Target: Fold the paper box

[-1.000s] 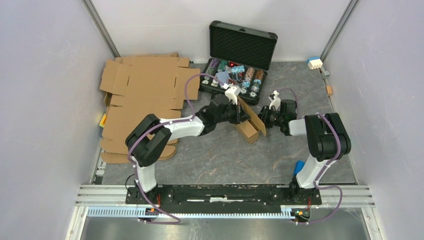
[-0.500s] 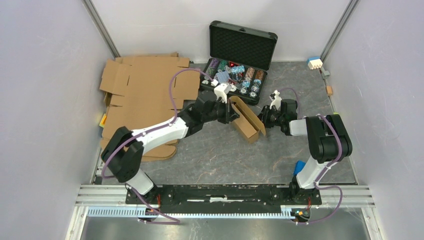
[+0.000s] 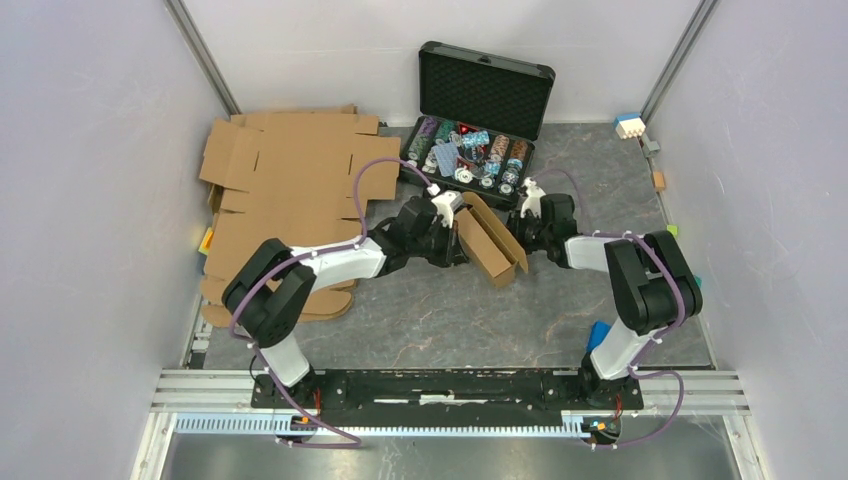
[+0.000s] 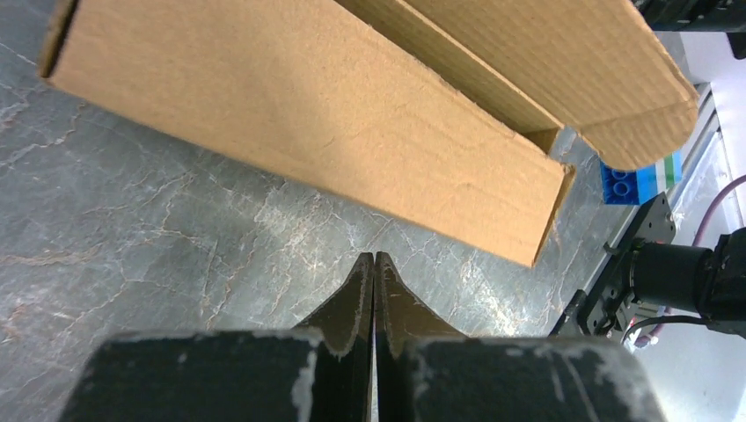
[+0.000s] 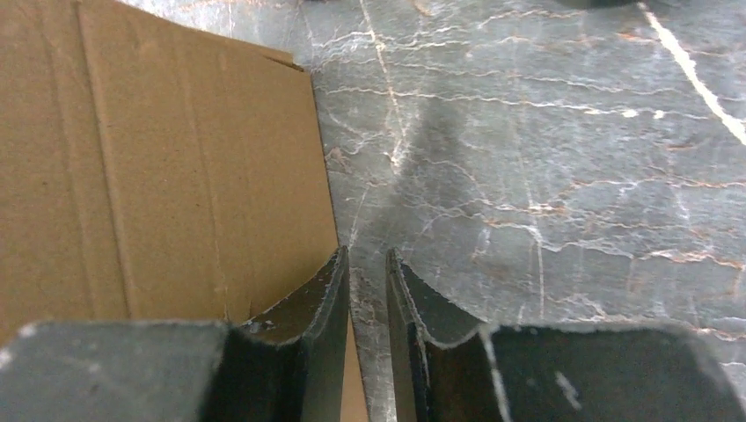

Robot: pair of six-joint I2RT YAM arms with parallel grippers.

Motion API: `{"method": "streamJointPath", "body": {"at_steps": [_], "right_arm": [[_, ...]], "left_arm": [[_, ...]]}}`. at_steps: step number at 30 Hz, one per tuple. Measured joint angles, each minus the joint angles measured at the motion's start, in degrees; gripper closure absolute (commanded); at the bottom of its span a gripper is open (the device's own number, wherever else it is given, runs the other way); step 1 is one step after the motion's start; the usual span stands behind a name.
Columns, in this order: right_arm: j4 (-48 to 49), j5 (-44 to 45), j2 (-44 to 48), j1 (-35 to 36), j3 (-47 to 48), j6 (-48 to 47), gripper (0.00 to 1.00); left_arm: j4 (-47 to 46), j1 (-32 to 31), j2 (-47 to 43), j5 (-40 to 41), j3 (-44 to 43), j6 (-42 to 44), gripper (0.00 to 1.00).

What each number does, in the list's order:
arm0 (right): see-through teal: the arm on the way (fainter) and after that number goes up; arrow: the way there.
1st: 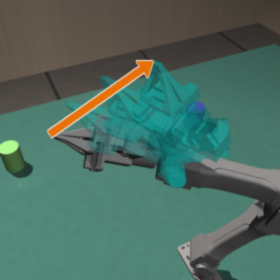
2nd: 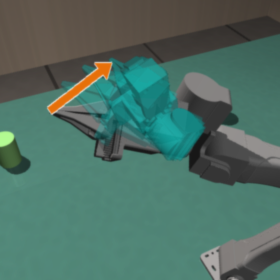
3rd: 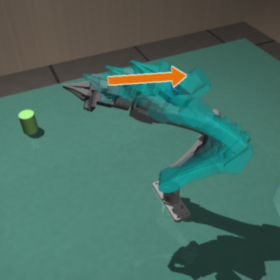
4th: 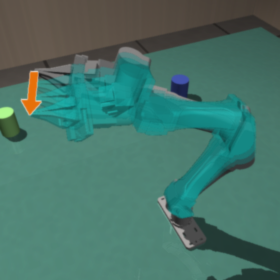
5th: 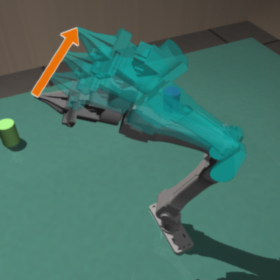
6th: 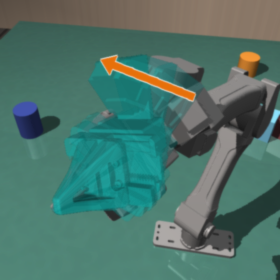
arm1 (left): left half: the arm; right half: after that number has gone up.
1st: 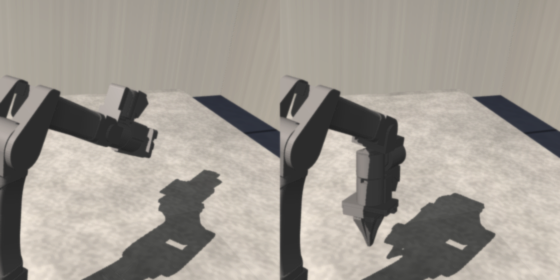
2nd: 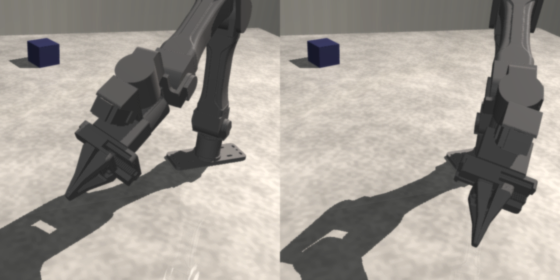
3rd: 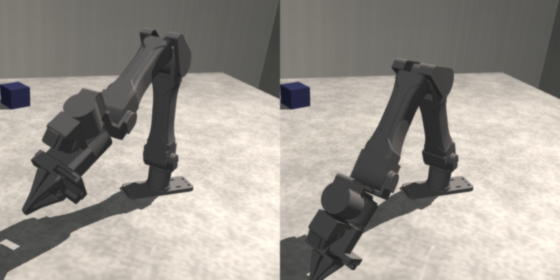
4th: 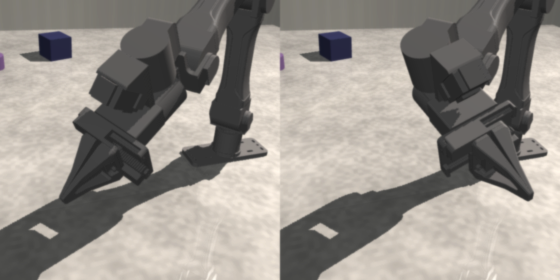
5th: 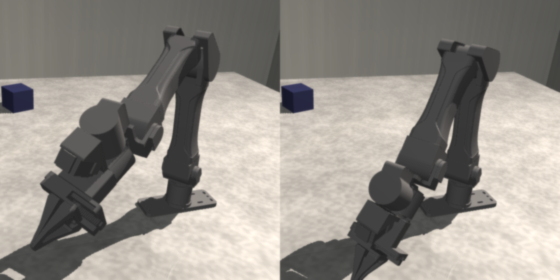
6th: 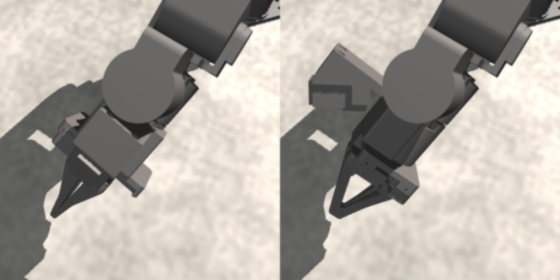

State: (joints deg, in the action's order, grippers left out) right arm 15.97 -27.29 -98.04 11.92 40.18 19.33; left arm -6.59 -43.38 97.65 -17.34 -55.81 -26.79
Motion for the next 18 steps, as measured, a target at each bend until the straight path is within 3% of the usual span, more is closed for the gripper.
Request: {"method": "streamJointPath", "body": {"at_steps": [10, 18], "right_arm": [[-6.40, 9.99, 1.60, 9.70, 2.78, -7.10, 0.72], [-11.30, 16.79, 2.69, 13.51, 4.33, -11.10, 0.72]], "left_arm": [[-1.22, 0.02, 2.38, -3.32, -0.07, 0.74, 0.98], [0.28, 0.26, 2.43, -5.29, -0.04, 1.25, 0.98]]}}
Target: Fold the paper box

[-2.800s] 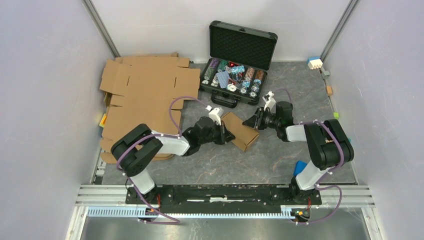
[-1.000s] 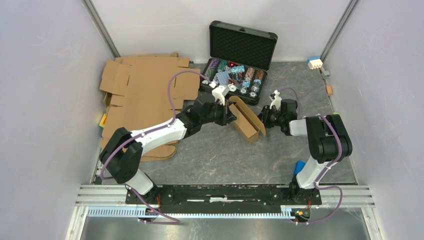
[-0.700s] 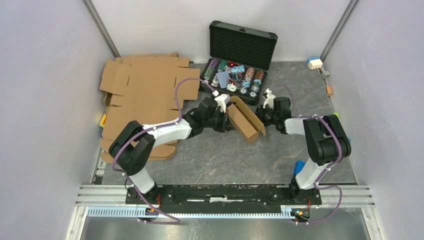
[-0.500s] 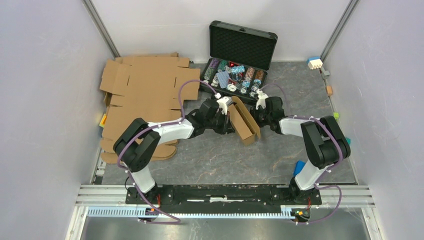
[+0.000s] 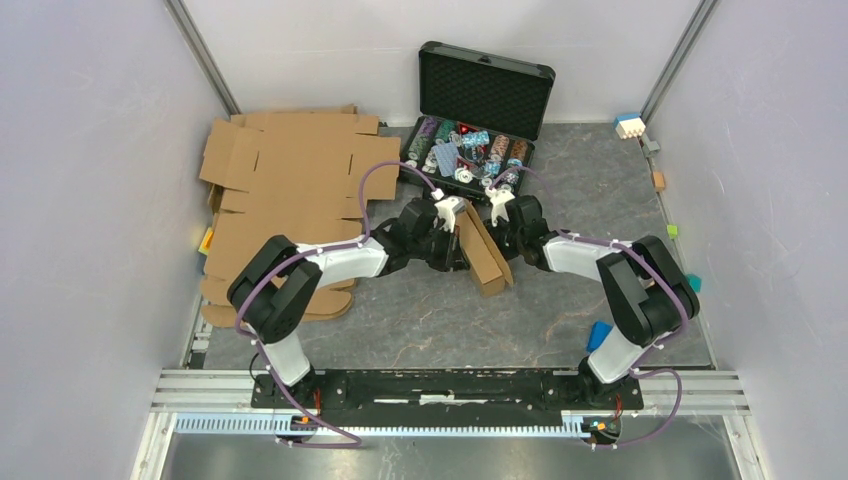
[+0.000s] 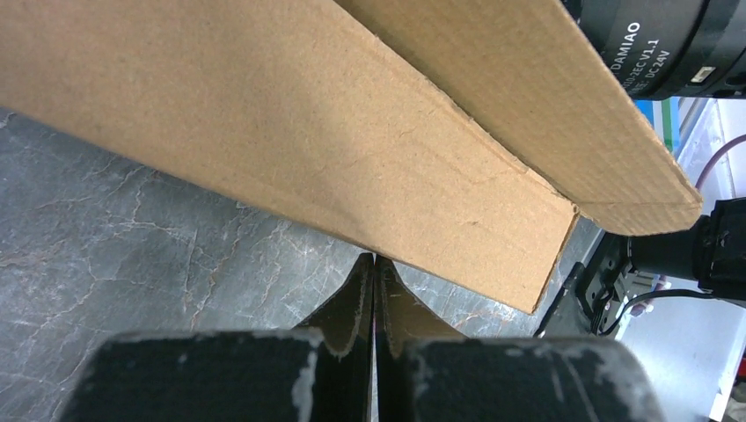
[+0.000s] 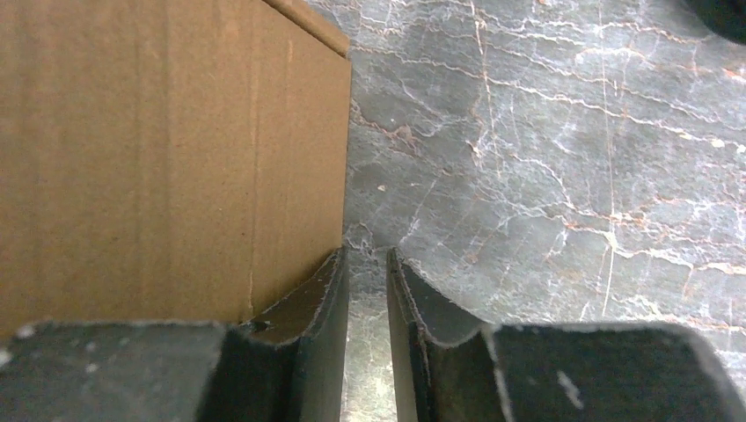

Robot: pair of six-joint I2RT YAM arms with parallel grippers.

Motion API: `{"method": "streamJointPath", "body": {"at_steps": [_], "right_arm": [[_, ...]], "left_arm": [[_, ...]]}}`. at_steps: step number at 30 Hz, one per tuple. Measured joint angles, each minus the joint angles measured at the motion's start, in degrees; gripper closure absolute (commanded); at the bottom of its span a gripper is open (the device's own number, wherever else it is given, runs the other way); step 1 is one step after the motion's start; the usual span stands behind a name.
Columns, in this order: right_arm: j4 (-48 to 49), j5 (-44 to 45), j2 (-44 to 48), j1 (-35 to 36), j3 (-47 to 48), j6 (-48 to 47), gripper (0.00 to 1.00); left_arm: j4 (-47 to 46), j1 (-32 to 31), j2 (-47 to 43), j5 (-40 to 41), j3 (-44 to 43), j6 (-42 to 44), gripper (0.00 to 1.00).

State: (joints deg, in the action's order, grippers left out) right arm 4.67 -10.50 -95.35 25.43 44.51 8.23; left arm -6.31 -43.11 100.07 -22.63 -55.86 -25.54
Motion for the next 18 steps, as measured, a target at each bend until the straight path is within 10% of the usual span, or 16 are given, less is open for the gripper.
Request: {"method": "streamJointPath", "body": {"at_steps": [18], "right_arm": [[-1.77, 0.28, 5.53, -2.99, -5.05, 1.49, 0.71]], "left_arm": [[-4.20, 0.13, -9.01, 6.29, 7.80, -0.26, 0.69]]}}
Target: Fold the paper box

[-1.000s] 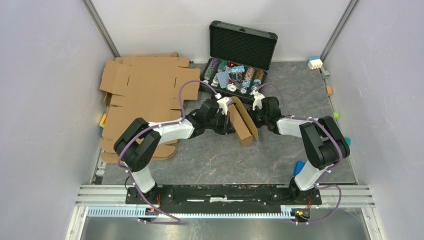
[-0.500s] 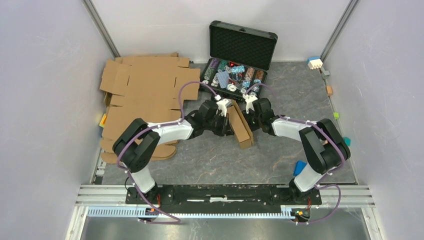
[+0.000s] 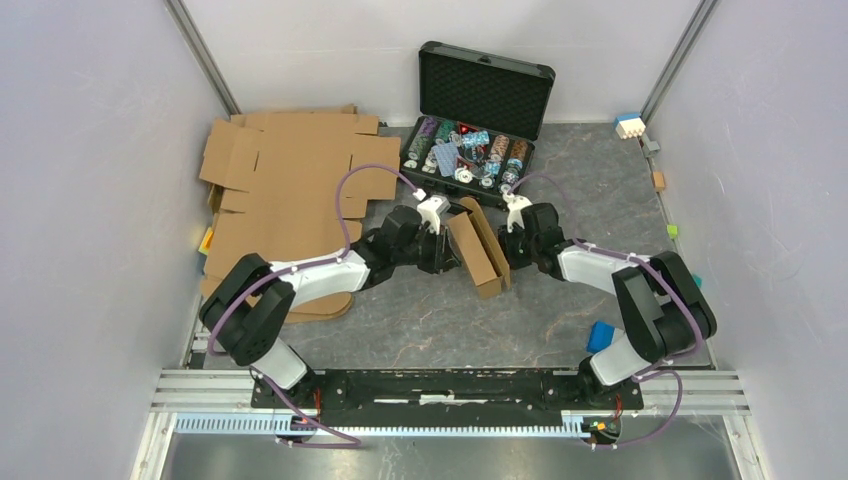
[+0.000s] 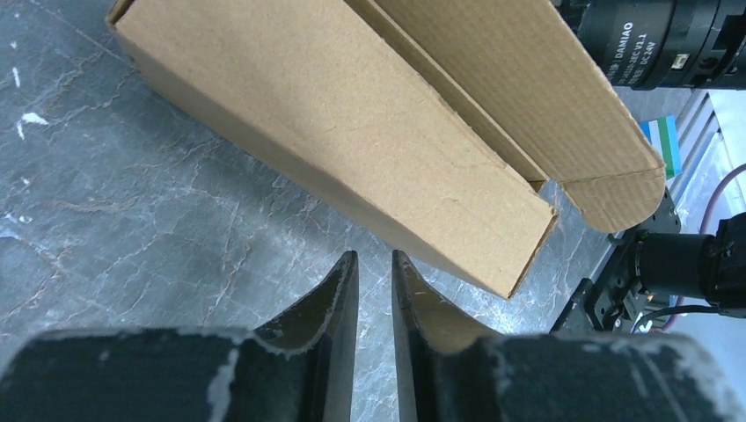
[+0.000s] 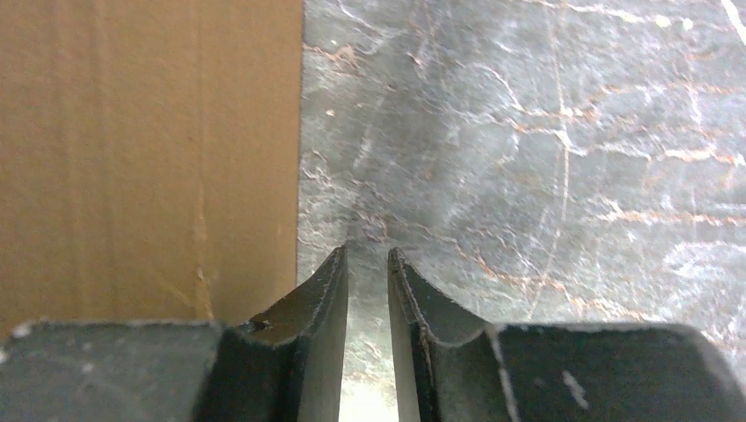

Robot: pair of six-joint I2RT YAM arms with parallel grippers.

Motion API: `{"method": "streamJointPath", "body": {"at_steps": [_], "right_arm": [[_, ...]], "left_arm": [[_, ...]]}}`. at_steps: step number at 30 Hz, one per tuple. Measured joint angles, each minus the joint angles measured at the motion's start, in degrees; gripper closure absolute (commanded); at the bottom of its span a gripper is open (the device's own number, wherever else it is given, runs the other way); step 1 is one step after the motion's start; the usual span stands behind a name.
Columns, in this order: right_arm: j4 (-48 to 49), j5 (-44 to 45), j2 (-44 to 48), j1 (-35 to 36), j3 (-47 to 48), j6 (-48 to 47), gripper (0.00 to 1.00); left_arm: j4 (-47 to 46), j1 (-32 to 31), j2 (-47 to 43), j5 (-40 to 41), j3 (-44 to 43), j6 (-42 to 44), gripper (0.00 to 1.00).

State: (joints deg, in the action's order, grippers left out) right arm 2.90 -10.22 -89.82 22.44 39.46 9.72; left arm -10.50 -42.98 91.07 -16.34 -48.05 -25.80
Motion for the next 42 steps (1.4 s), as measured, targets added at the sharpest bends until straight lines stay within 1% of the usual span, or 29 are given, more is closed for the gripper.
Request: {"method": "streamJointPath", "body": {"at_steps": [6, 10, 12, 14, 17, 20, 24, 28, 33, 37, 42], "right_arm": [[0.11, -0.87, 1.99, -2.32, -1.75, 1.33, 0.68], [0.70, -2.91, 2.86, -2.62, -1.73, 2.58, 0.59], [0.94, -3.30, 3.54, -2.62, -1.73, 2.97, 0.57], [0.98, -3.32, 4.50, -2.64, -1.73, 3.15, 0.55], [1.75, -3.98, 6.12, -3.63, -1.73, 3.98, 0.52], [4.37, -6.27, 7.52, -5.86, -2.14, 5.62, 0.42], [10.25, -11.13, 9.55, -7.93, -4.81, 8.46, 0.32], [13.35, -14.80, 9.60, -7.93, -6.64, 10.56, 0.20], [14.75, -16.28, 7.10, -8.09, -6.45, 12.00, 0.22], [16.72, -17.75, 4.76, -8.31, -6.40, 13.64, 0.20], [17.84, -17.79, 5.11, -8.96, -7.37, 14.56, 0.16]], "left_arm": [[-2.54, 2.10, -1.60, 0.00, 2.51, -1.38, 0.54], [-4.42, 3.61, -1.55, -0.81, 2.58, -2.86, 0.46], [-5.09, 3.91, -1.55, -1.14, 2.58, -3.39, 0.44], [-5.57, 4.09, -1.55, -1.46, 2.58, -4.02, 0.45], [-5.70, 4.42, -1.09, -1.73, 2.21, -4.44, 0.48], [-5.46, 4.66, 0.81, -1.77, 0.68, -4.66, 0.50], [-5.42, 4.72, 3.43, -2.25, -0.90, -5.44, 0.52], [-5.49, 4.72, 5.11, -3.50, -2.51, -6.29, 0.58], [-5.84, 4.72, 6.34, -4.96, -3.76, -6.88, 0.63], [-5.81, 4.72, 7.06, -5.70, -4.61, -7.39, 0.65], [-4.94, 4.76, 7.78, -6.27, -5.81, -7.41, 0.65]]}}
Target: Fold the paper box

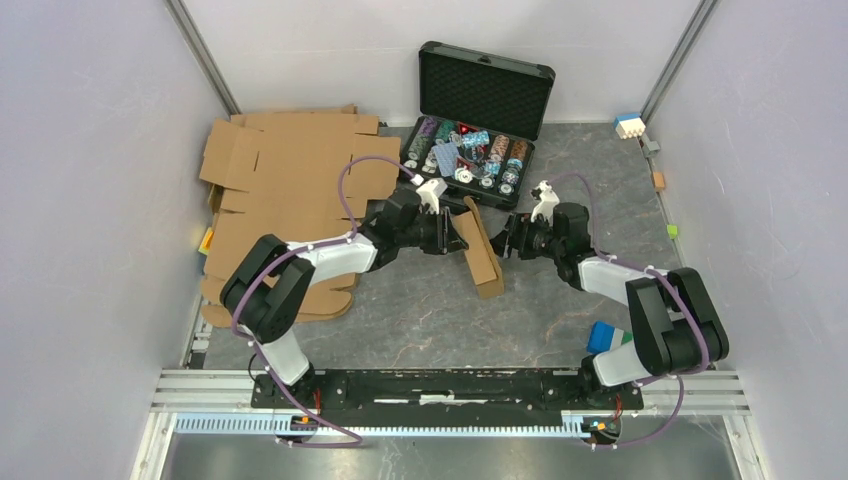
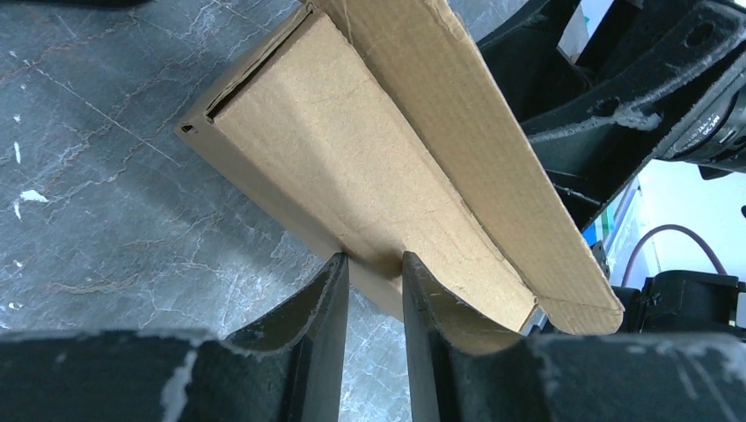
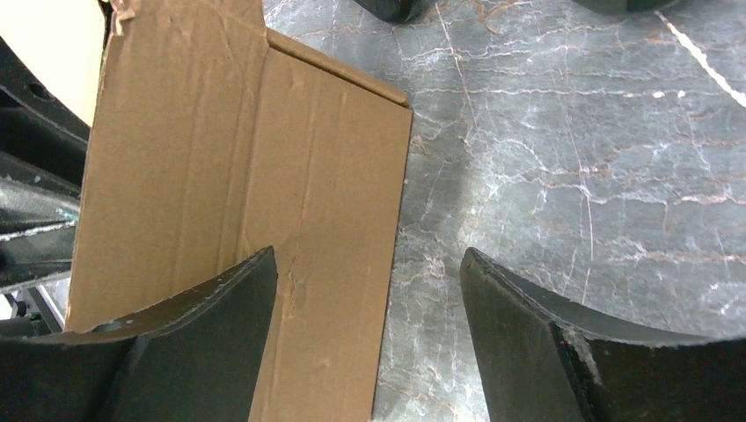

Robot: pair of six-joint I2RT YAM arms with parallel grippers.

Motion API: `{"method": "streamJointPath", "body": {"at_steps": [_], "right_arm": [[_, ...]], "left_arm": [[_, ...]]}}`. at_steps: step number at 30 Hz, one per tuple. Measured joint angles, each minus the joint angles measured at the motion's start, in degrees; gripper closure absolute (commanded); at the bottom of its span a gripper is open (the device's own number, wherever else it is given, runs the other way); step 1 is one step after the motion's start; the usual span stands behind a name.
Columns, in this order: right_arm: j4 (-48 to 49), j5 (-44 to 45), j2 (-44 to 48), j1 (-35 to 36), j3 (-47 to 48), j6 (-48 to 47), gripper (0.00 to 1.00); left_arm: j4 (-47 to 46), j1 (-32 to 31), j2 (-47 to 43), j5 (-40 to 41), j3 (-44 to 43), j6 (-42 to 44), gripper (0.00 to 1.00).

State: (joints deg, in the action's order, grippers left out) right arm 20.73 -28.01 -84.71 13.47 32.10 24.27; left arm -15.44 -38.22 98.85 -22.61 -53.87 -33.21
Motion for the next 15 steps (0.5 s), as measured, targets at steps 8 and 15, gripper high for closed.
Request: {"method": "streamJointPath", "body": {"at_steps": [8, 15], "right_arm": [[0.70, 1.38, 5.57, -2.01, -3.85, 1.70, 0.12], [1.25, -0.39, 8.31, -2.51, -3.74, 2.43, 0.04]], "left_arm": [[2.14, -0.37, 0.92, 0.02, -1.97, 0.02, 0.66], [2.97, -0.85, 1.33, 0.13, -2.84, 0.00, 0.66]]}}
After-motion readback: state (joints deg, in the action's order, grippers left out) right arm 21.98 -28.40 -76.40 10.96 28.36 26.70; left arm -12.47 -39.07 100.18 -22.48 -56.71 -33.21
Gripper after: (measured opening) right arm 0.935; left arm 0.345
